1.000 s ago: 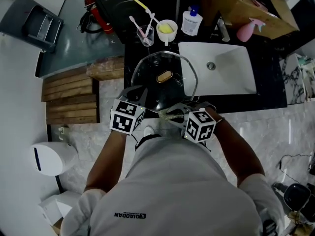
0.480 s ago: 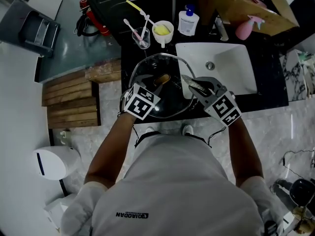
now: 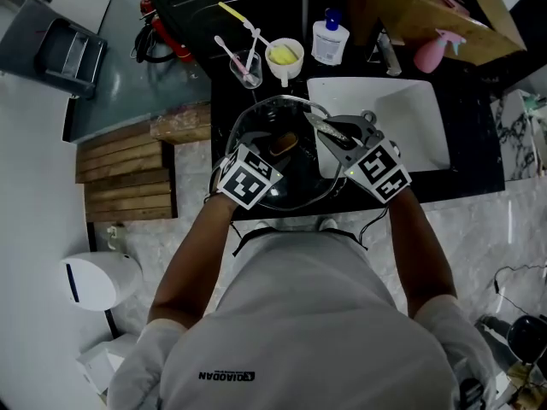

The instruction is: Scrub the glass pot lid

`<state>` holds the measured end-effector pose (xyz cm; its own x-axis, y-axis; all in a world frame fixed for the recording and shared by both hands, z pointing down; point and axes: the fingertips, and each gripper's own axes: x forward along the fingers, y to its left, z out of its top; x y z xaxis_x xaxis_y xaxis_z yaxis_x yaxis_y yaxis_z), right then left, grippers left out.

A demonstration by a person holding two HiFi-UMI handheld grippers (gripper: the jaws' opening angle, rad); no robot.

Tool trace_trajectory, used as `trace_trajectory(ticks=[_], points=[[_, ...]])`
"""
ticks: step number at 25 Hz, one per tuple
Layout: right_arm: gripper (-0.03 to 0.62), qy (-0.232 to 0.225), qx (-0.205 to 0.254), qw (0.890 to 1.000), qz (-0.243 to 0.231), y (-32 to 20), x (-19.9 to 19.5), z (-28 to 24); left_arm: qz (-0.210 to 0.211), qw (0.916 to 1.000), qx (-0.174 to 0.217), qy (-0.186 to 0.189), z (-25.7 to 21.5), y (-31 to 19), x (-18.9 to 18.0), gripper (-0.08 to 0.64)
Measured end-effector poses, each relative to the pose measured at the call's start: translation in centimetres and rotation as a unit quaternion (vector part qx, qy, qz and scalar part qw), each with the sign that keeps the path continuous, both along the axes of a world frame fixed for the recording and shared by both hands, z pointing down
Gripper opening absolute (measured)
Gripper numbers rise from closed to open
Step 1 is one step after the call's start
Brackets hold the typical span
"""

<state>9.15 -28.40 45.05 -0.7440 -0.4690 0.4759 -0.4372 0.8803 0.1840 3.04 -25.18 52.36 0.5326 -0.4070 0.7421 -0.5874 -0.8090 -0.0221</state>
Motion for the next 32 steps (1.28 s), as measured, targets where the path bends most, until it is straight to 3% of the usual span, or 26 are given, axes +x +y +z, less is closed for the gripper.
trace_trajectory(ticks=[5,12,17,23,32], points=[[0.092,0.006,0.000,1.000,-0.020,-1.7,-1.4,0.5,-0.010,0.9999,-0.006,-0.010,1.2,-0.9,0.5,0.206],[0.092,0.047,0.013,0.997,-0.065,-5.0,-3.8,2.8,-0.016,0.9998,-0.004,-0.013,1.7,-1.2,0.9,0.186],[0.092,0.119,0.059,0.987,-0.095,-7.1,-5.5,5.6,-0.014,0.9998,0.003,-0.015,2.0,-1.2,0.8,0.184],[0.092,0.173,0.079,0.968,-0.163,-7.8,-7.9,8.3,-0.015,0.9994,-0.031,0.010,2.0,-1.0,0.9,0.184],[0.092,0.143,0.015,0.975,-0.172,-8.2,-9.1,9.3,-0.023,0.9993,-0.013,0.025,2.0,-1.5,0.7,0.184]])
